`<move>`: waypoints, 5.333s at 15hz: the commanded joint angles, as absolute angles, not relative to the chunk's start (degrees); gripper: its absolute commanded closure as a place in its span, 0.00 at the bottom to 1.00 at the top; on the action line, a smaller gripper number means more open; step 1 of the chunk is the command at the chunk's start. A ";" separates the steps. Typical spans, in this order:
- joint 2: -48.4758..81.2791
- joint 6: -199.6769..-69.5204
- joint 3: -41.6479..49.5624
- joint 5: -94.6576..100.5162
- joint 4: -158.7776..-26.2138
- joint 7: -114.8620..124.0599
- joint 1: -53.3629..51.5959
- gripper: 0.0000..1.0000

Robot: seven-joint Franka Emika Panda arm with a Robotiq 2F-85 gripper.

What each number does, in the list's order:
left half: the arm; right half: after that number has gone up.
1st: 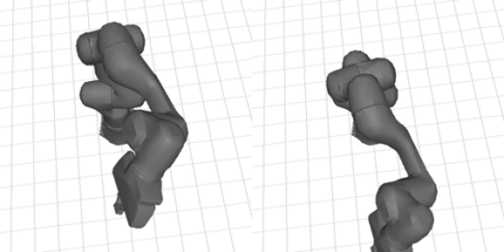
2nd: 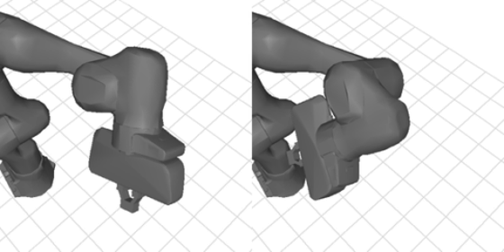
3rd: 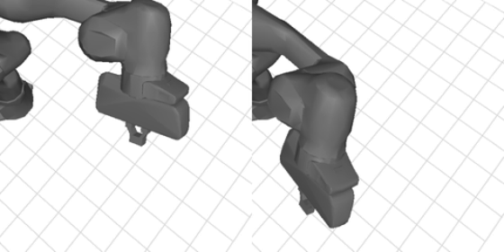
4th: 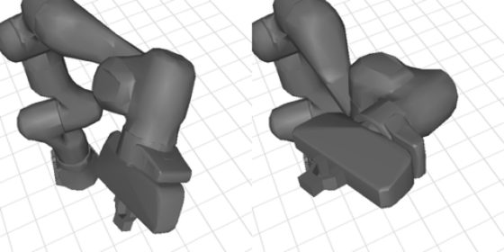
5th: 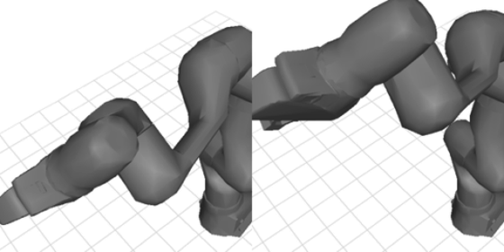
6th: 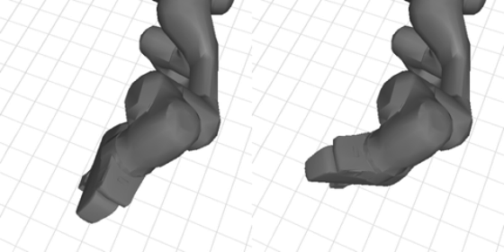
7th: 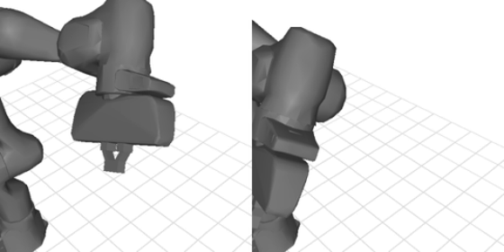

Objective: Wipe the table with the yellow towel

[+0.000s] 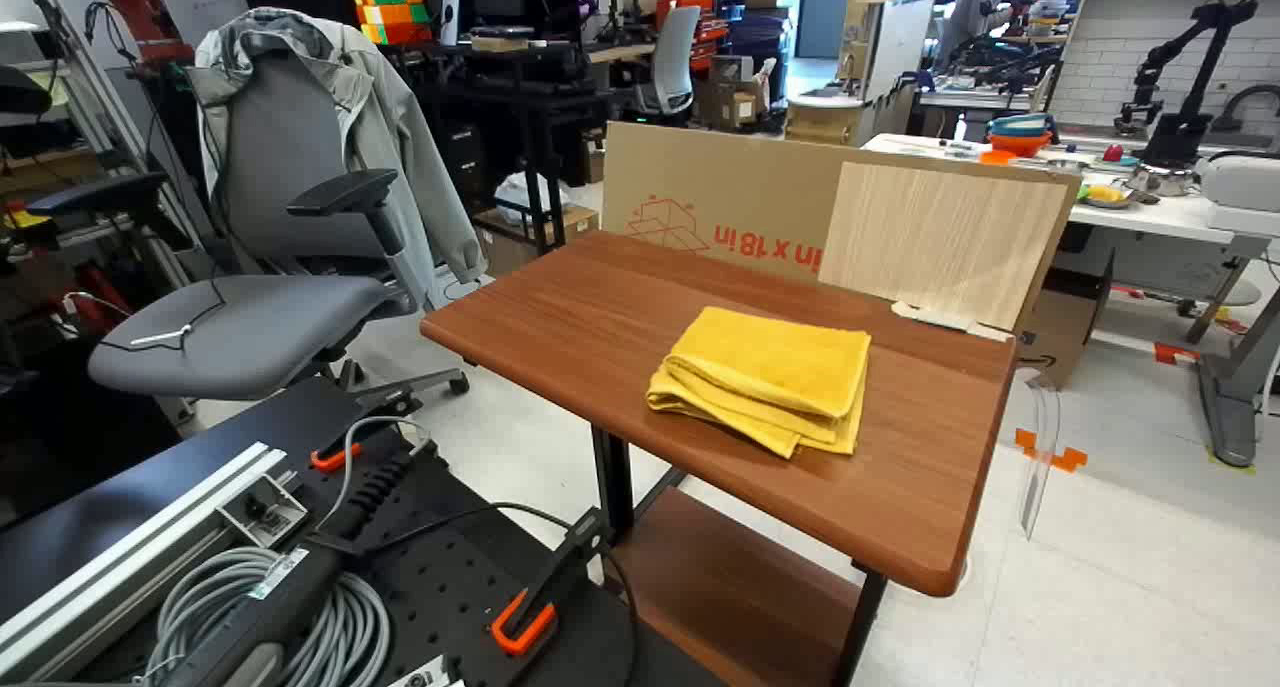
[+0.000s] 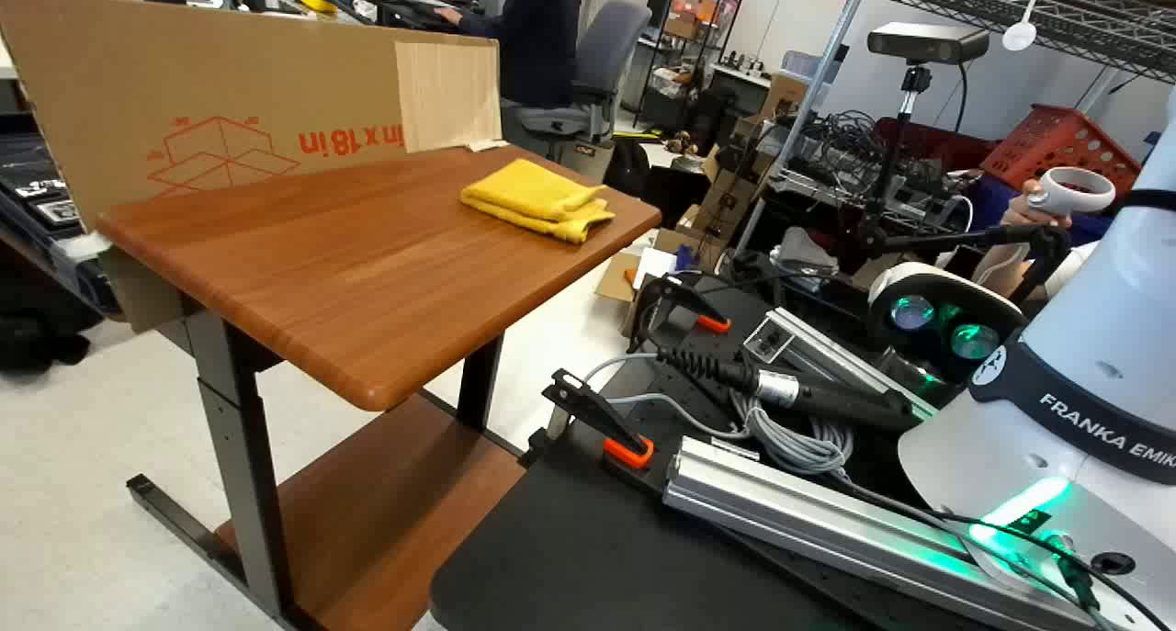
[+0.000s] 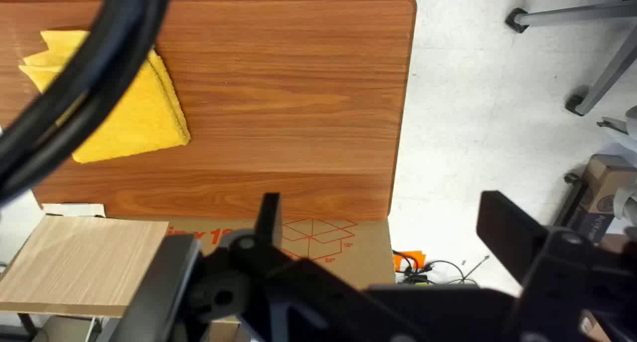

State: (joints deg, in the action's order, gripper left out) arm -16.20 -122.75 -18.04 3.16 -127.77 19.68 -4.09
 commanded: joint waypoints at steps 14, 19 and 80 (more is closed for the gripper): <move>-4.37 -130.06 -3.46 3.91 -126.38 24.54 4.43 0.00; 10.98 -135.44 4.31 -4.73 -121.79 21.77 7.78 0.00; 40.52 -145.62 7.86 -15.81 -111.02 35.12 8.31 0.00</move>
State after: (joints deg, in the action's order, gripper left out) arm 43.17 -144.89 9.13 -15.88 -101.71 39.25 10.34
